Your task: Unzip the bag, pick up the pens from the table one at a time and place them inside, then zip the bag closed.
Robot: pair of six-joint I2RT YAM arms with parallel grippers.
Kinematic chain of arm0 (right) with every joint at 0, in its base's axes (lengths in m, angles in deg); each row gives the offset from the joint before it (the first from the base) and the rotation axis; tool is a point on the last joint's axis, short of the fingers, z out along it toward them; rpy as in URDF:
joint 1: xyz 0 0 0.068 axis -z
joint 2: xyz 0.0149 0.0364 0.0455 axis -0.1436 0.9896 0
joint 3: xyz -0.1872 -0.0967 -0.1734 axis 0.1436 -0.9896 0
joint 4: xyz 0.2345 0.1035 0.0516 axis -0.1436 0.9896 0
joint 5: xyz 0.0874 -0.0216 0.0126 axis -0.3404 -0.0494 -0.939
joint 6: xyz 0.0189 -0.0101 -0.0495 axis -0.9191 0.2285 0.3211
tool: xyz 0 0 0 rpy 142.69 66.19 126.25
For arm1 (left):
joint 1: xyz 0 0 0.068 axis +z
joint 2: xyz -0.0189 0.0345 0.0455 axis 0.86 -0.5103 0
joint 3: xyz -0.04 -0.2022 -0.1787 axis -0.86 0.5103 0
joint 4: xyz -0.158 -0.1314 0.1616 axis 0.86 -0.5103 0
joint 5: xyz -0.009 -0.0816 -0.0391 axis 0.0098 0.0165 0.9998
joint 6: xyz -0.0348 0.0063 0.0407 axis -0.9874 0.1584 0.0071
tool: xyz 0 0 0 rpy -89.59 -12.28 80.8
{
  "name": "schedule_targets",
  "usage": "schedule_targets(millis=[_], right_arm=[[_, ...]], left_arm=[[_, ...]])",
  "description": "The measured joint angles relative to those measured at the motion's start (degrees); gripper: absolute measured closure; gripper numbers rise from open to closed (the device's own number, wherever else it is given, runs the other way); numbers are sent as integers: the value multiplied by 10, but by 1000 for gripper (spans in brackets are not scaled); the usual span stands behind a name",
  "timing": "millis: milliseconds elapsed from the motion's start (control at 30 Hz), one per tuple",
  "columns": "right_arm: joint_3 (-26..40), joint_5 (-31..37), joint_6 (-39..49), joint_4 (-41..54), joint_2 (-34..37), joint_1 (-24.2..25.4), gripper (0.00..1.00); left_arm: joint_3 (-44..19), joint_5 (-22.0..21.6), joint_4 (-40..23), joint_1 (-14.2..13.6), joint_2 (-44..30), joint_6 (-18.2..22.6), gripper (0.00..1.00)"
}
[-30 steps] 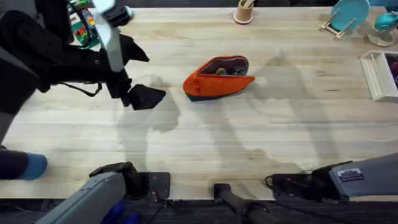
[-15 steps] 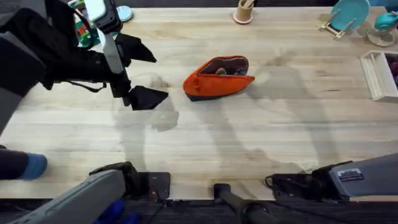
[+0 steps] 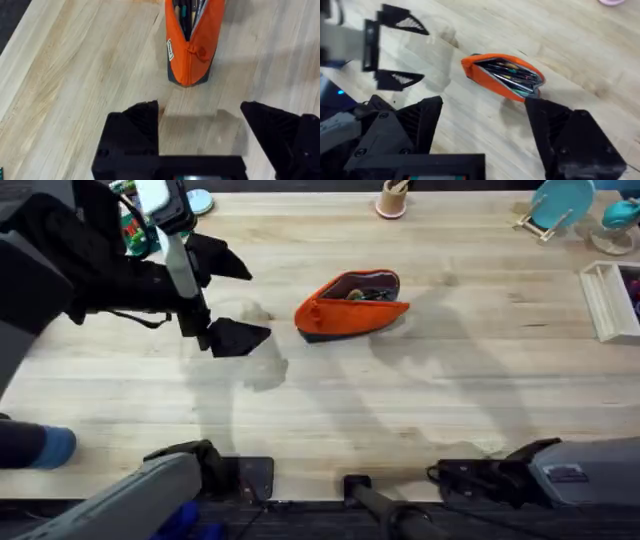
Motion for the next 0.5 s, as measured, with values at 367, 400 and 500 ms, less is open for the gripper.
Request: schedule_targets(millis=[367, 400, 500], right_arm=[[2, 66, -101, 13, -62, -84, 5], [2, 78, -115, 13, -60, -90, 5], [1, 121, -151, 20, -53, -111, 4]], left_arm=[[0, 1, 0, 0, 0, 0, 8], [0, 1, 0, 0, 0, 0, 8], [0, 1, 0, 0, 0, 0, 8]])
